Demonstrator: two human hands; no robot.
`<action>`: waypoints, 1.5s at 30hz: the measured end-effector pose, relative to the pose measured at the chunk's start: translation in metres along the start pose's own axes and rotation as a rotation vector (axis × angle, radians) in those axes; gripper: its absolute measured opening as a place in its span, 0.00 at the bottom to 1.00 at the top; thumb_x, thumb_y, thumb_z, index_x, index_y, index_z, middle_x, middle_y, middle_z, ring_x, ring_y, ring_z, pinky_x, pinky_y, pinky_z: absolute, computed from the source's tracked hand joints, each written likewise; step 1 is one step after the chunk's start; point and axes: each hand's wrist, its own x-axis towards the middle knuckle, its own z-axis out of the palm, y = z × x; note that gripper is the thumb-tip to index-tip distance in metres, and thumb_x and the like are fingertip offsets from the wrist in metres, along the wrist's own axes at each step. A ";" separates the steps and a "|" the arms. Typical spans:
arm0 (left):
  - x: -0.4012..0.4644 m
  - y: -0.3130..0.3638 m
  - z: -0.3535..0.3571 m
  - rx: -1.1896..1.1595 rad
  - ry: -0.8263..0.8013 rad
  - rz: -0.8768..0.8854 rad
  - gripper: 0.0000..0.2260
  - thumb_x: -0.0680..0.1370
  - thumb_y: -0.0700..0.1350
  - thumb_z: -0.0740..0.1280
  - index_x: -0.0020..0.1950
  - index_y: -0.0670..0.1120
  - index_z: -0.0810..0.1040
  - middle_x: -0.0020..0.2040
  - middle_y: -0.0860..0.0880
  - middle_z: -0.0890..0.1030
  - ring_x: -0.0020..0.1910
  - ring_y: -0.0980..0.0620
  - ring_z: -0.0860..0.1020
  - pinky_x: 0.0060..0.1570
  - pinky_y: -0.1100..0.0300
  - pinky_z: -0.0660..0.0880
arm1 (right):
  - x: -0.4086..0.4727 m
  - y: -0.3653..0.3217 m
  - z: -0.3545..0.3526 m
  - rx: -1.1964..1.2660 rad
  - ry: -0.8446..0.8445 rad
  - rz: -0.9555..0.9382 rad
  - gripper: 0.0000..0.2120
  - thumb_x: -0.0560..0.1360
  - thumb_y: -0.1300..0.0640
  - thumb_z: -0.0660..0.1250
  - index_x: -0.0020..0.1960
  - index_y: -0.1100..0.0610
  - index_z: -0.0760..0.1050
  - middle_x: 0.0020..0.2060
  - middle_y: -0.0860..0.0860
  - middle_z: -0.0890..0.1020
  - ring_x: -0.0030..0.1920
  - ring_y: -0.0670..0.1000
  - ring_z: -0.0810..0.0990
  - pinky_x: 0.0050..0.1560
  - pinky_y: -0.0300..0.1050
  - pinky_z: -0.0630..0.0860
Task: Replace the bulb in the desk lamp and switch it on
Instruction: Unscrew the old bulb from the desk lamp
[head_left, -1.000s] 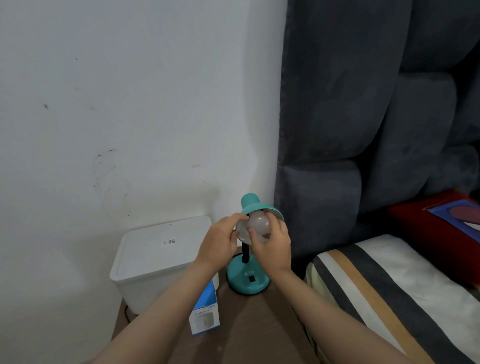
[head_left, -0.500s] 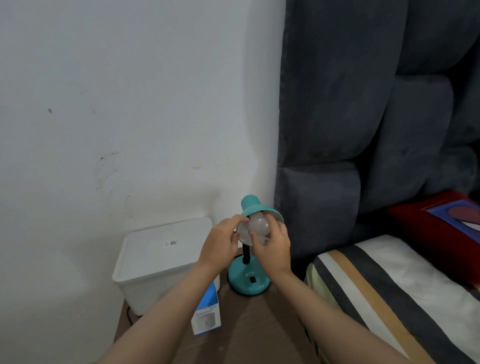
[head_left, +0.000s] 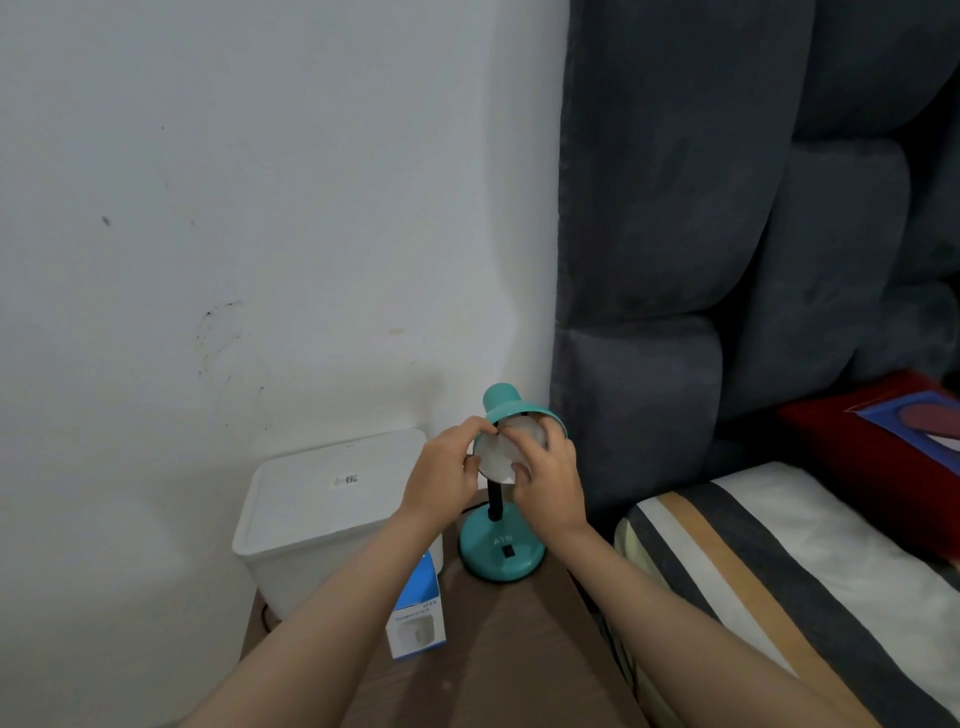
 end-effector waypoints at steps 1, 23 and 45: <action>0.000 0.000 0.000 0.002 -0.002 0.001 0.21 0.71 0.29 0.63 0.55 0.52 0.73 0.48 0.50 0.79 0.34 0.54 0.76 0.42 0.54 0.77 | 0.000 0.000 -0.001 -0.010 -0.005 -0.007 0.26 0.69 0.70 0.66 0.63 0.49 0.73 0.65 0.56 0.68 0.61 0.58 0.69 0.52 0.47 0.75; -0.001 0.006 0.000 0.006 0.007 -0.015 0.20 0.71 0.28 0.63 0.56 0.49 0.75 0.48 0.48 0.80 0.31 0.58 0.73 0.41 0.57 0.75 | -0.003 -0.002 -0.004 0.134 0.053 0.098 0.25 0.70 0.62 0.70 0.64 0.48 0.72 0.65 0.51 0.68 0.64 0.53 0.71 0.57 0.50 0.76; -0.002 0.004 0.000 0.046 -0.014 0.020 0.20 0.71 0.29 0.64 0.56 0.50 0.74 0.46 0.45 0.80 0.36 0.49 0.78 0.42 0.51 0.77 | -0.006 -0.001 -0.004 0.259 0.079 0.195 0.32 0.67 0.56 0.75 0.68 0.52 0.68 0.63 0.54 0.69 0.62 0.51 0.71 0.56 0.39 0.70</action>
